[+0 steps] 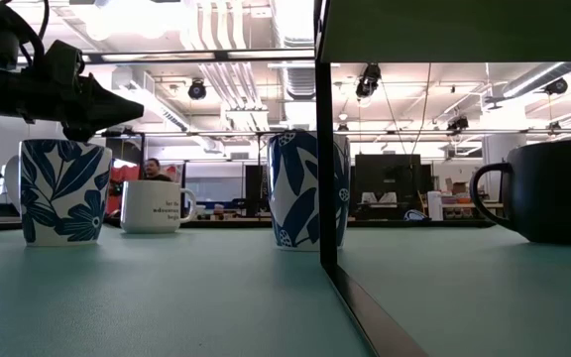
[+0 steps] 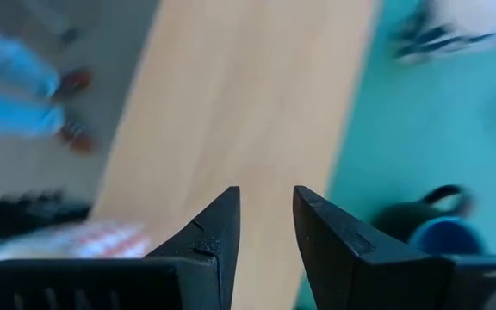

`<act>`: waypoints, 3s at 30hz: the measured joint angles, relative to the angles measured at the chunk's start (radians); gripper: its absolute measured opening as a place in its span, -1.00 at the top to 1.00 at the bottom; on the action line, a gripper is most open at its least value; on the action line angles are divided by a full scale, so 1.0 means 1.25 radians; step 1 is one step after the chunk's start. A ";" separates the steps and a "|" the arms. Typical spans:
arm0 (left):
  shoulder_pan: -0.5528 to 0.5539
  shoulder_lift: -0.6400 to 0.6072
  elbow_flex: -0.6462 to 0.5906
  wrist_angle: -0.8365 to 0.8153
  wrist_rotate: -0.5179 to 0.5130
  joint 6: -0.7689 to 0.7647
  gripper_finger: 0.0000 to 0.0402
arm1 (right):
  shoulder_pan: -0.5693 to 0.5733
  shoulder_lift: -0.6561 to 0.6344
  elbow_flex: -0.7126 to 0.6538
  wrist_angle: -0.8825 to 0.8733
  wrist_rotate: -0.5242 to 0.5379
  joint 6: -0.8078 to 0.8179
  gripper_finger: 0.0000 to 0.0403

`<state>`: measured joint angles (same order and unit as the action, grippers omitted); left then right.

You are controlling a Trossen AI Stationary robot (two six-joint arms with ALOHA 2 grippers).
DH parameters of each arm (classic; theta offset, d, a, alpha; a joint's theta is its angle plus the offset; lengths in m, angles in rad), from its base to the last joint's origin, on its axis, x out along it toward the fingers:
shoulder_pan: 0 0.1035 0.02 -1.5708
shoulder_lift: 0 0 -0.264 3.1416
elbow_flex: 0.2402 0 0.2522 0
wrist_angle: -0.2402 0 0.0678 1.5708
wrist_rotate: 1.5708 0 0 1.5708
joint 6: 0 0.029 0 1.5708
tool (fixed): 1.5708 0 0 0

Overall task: Place coffee mugs
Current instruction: Put the black mug on the shelf

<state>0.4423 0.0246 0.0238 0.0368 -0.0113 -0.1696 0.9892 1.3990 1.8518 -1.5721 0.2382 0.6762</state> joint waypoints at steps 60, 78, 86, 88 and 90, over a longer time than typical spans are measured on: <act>0.000 0.000 0.000 0.000 0.000 0.000 0.75 | -0.735 -0.032 -0.589 0.201 -0.155 0.260 0.26; 0.000 0.000 0.000 0.000 0.000 0.000 0.75 | -0.750 -0.113 -0.596 0.129 -0.173 0.026 0.32; 0.000 0.000 0.000 0.000 0.000 0.000 0.75 | -0.801 -0.111 -0.615 0.126 -0.169 -0.136 0.32; 0.000 0.000 0.000 0.000 0.000 0.000 0.75 | -0.817 -0.111 -0.628 0.134 -0.157 -0.165 0.32; 0.000 0.000 0.000 0.000 0.000 0.000 0.75 | -0.830 -0.111 -0.630 0.138 -0.128 -0.184 0.33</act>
<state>0.4423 0.0246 0.0242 0.0368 -0.0113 -0.1696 -0.0484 1.2606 1.0647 -1.3996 0.0781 0.4459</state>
